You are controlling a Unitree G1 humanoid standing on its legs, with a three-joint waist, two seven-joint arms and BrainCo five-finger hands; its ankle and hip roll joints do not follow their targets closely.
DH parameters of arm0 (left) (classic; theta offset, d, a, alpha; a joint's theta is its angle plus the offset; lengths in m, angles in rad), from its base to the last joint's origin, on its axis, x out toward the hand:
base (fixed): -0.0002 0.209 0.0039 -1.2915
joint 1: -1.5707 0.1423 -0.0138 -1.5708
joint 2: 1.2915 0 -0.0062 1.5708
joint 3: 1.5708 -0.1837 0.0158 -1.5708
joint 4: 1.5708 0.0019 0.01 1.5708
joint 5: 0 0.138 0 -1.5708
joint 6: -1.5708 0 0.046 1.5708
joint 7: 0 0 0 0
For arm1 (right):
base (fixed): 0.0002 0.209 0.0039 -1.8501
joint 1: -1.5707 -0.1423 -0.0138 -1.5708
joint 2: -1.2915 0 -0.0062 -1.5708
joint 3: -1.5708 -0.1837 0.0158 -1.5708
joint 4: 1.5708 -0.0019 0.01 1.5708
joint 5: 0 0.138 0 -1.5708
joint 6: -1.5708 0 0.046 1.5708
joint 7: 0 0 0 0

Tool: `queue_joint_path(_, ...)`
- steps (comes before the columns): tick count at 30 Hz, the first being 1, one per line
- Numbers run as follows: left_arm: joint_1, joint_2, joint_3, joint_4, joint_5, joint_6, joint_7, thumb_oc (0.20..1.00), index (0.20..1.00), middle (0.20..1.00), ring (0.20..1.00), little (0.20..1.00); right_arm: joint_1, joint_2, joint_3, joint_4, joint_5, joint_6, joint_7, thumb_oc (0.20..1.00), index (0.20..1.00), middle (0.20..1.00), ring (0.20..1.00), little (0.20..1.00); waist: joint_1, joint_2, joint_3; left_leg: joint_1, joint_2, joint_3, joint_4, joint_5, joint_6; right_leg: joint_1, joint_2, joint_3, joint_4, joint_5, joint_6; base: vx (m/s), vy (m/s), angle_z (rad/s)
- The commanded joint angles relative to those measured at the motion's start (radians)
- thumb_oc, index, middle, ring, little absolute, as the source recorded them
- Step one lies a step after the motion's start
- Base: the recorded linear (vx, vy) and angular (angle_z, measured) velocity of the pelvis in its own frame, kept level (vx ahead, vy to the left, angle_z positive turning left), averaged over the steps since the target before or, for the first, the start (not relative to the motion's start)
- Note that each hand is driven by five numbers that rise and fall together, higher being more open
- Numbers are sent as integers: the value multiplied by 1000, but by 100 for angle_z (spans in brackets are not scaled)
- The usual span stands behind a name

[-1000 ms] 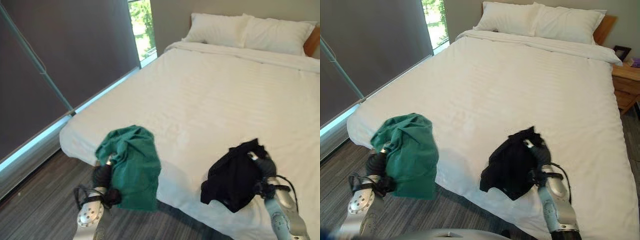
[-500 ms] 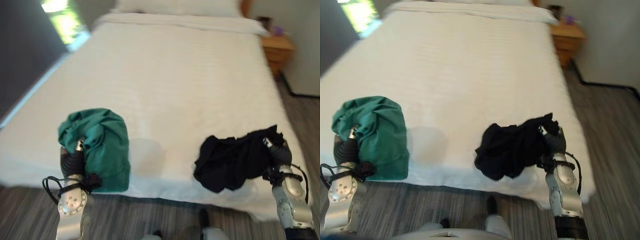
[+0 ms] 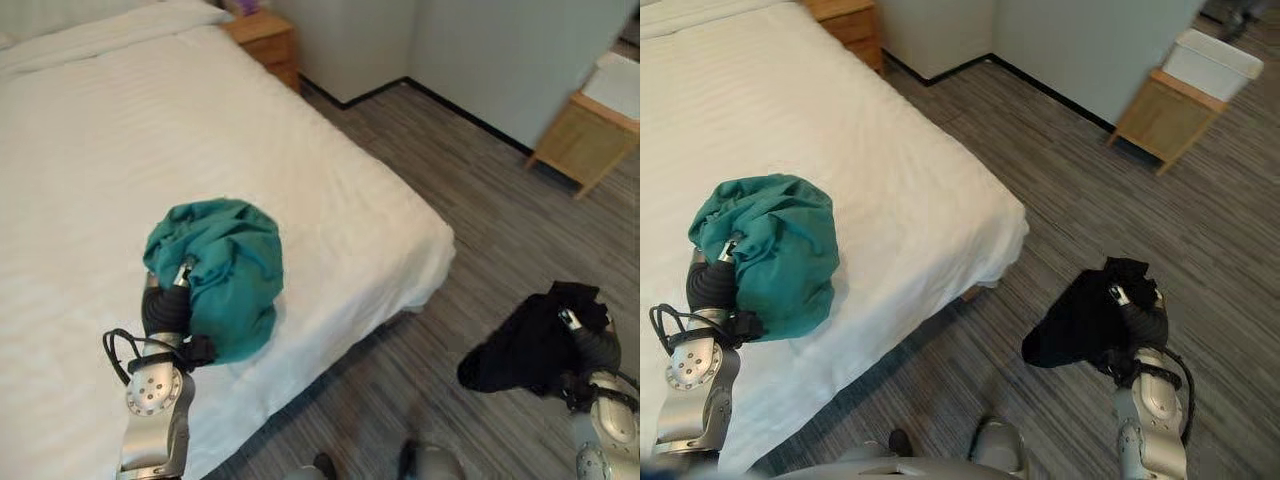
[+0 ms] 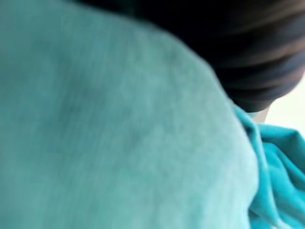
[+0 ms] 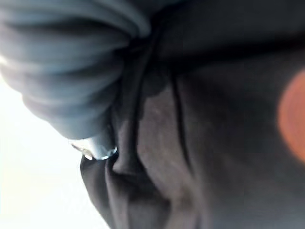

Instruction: Pick up bed clothes into laundry basket.

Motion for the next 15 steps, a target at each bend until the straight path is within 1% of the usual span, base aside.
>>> queue_joint_path(1,-23,50,29,-91,-2,-54,-23,200,200,200,200,200,-24,-56,-23,-79,-19,-41,13,200,200,200,200,200,18,1,-80,-29,10,-57,-90,123,-45,22,38,75,-151,101,32,61,-172,-53)
queue_joint_path(2,-56,59,13,-83,4,-54,-18,200,200,200,200,200,-23,-69,-17,-79,-24,-39,6,200,200,200,200,200,13,-3,-84,-39,23,-56,-60,118,-55,28,57,99,-167,102,26,56,-148,-32)
queue_joint_path(3,-80,64,-1,-76,5,-54,-21,200,200,200,200,200,-26,-75,-14,-87,-19,-39,6,200,200,200,200,200,7,-6,-81,-45,33,-60,-32,113,-63,36,70,108,-181,99,19,73,-243,-30)
queue_joint_path(4,-105,65,-27,-67,-4,-58,-31,200,200,200,200,200,-28,-95,-8,-91,-2,-36,23,200,200,200,200,200,1,-18,-69,-60,49,-101,41,107,-72,56,94,134,-199,89,1,36,-183,-21)
queue_joint_path(5,-120,61,-45,-66,-8,-58,-30,200,200,200,200,200,-33,-106,0,-84,5,-36,28,200,200,200,200,200,14,-20,-60,-82,47,-168,82,124,-84,67,107,156,-208,87,-9,3,-127,-15)
queue_joint_path(6,-123,61,-45,-65,-7,-59,-29,200,200,200,200,200,-34,-106,-1,-83,6,-36,28,200,200,200,200,200,13,-21,-58,-87,46,-169,84,129,-84,64,107,154,-210,92,-11,-15,-52,-33)
queue_joint_path(7,-131,51,-62,-67,-12,-57,-27,200,200,200,200,200,-43,-115,9,-73,12,-39,29,200,200,200,200,200,31,-25,-49,-101,21,-260,85,128,-88,69,114,173,-213,89,-15,18,-59,-86)
queue_joint_path(8,-129,33,-87,-75,-25,-54,-33,200,200,200,200,200,-64,-119,22,-62,19,-38,23,200,200,200,200,200,46,-34,-45,-123,2,-337,25,119,-92,75,113,195,-229,103,-4,73,-46,-85)
queue_joint_path(9,-128,30,-99,-76,-30,-55,-35,200,200,200,200,200,-61,-116,24,-57,23,-41,21,200,200,200,200,200,45,-35,-49,-134,6,-339,0,140,-96,77,111,200,-236,107,0,74,-24,-84)
queue_joint_path(10,-127,30,-100,-75,-30,-56,-34,200,200,200,200,200,-60,-116,24,-57,23,-41,21,200,200,200,200,200,46,-36,-51,-133,5,-338,-5,144,-96,76,110,200,-237,108,0,89,6,-42)
queue_joint_path(11,-122,30,-109,-76,-33,-54,-44,200,200,200,200,200,-54,-117,29,-57,22,-39,26,200,200,200,200,200,47,-36,-55,-141,-2,-337,-15,151,-92,80,112,204,-239,108,0,100,10,-40)
queue_joint_path(12,-128,25,-128,-68,-32,-54,-41,200,200,200,200,200,-50,-114,43,-51,16,-43,23,200,200,200,200,200,53,-34,-56,-156,-19,-340,-23,167,-89,83,115,206,-236,107,0,116,32,-20)
queue_joint_path(13,-126,28,-128,-64,-31,-49,-48,200,200,200,200,200,-45,-115,44,-58,10,-33,29,200,200,200,200,200,50,-31,-58,-156,-23,-341,-27,168,-88,87,118,215,-239,101,-1,134,95,-19)
queue_joint_path(14,-118,27,-127,-52,-30,-48,-54,200,200,200,200,200,-39,-103,48,-56,3,-29,35,200,200,200,200,200,44,-23,-70,-133,-27,-331,-44,159,-79,100,121,227,-242,92,-5,91,84,-32)
queue_joint_path(15,-118,27,-127,-52,-31,-48,-54,200,200,200,200,200,-39,-103,48,-56,2,-28,35,200,200,200,200,200,45,-23,-70,-130,-27,-330,-48,159,-78,101,121,229,-242,92,-4,124,116,-35)
